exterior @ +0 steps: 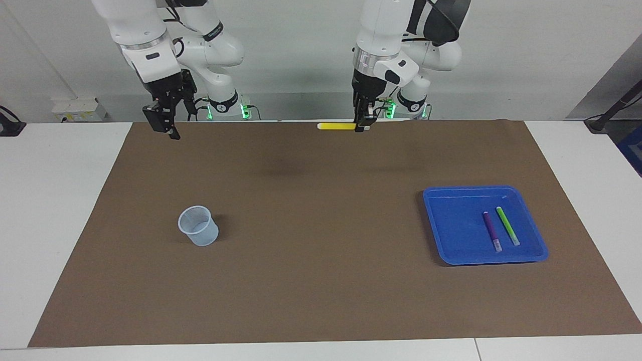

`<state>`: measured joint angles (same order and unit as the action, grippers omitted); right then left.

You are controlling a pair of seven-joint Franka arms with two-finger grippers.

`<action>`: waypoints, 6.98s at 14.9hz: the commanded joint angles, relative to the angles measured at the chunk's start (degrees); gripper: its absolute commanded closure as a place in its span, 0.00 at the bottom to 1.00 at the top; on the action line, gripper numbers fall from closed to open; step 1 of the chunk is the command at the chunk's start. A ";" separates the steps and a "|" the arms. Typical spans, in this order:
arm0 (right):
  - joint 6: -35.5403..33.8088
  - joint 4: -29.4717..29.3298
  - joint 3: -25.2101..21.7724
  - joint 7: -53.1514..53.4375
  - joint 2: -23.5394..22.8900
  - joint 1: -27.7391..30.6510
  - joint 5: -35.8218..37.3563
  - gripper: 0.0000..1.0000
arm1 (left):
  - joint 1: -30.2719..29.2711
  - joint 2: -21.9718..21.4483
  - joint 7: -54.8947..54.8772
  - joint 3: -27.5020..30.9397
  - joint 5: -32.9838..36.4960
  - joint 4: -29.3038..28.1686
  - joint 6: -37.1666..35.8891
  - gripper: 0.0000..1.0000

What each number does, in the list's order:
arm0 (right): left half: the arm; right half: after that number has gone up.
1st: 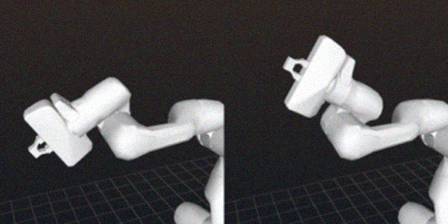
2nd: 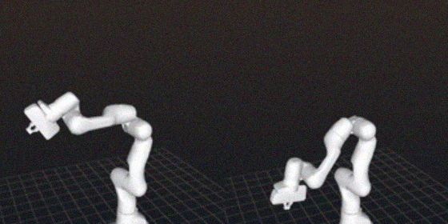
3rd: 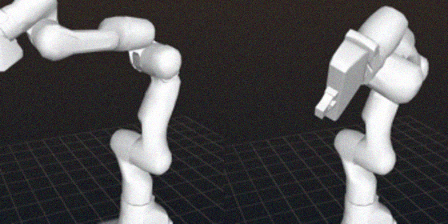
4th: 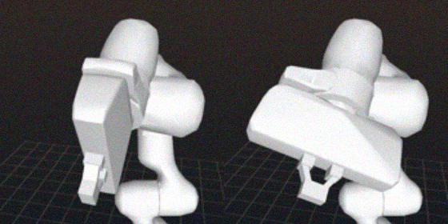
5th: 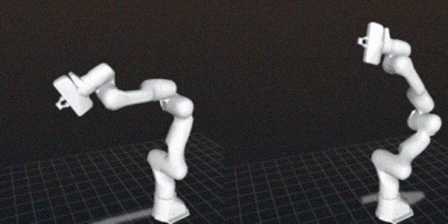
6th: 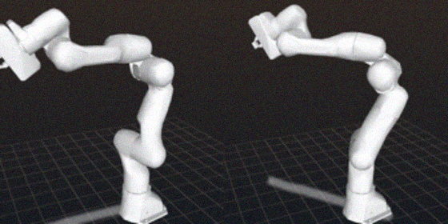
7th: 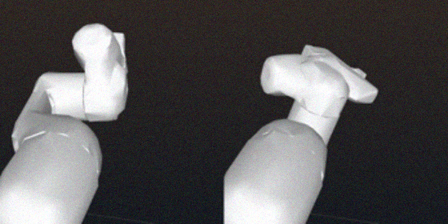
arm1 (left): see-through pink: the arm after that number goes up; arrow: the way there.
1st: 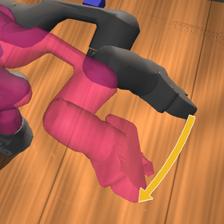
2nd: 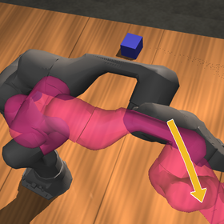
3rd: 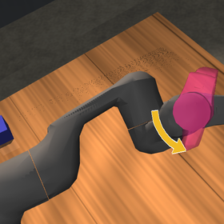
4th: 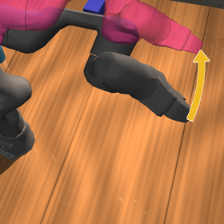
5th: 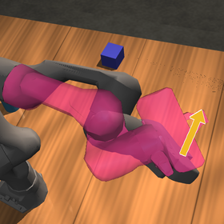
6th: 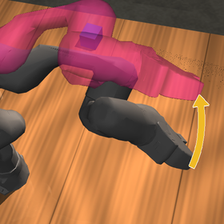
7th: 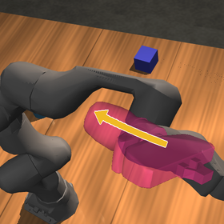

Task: Transfer and insert pens with both arms

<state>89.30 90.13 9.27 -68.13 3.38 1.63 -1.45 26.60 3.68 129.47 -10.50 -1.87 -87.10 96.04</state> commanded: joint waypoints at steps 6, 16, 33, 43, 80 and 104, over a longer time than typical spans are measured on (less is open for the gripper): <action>1.58 0.22 4.61 3.34 0.66 0.39 -1.98 0.22 | 2.84 0.28 3.77 0.57 1.78 0.79 4.25 1.00; 7.99 0.66 7.43 8.28 0.57 -3.82 -1.98 0.33 | 5.47 1.68 5.71 0.66 3.28 1.14 6.53 1.00; 15.81 4.96 7.52 11.17 0.57 -10.33 -1.89 0.44 | 6.70 4.85 6.94 0.57 4.16 5.01 6.71 1.00; 21.18 7.42 7.52 12.93 -0.04 -12.26 -1.89 0.50 | 6.79 5.02 7.82 0.57 4.16 5.54 7.32 1.00; 22.14 7.51 7.43 15.83 -0.57 -12.88 -1.45 1.00 | 6.88 5.11 6.76 0.13 5.65 5.36 10.75 0.53; 13.97 7.86 6.90 5.73 -0.13 5.64 -0.22 1.00 | -3.31 1.69 -12.09 0.84 4.95 -1.84 14.62 0.00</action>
<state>104.23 97.18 15.43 -60.01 2.61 2.75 -2.04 24.52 7.98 123.85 -9.32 3.15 -85.12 109.95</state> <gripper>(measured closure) 0.806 0.000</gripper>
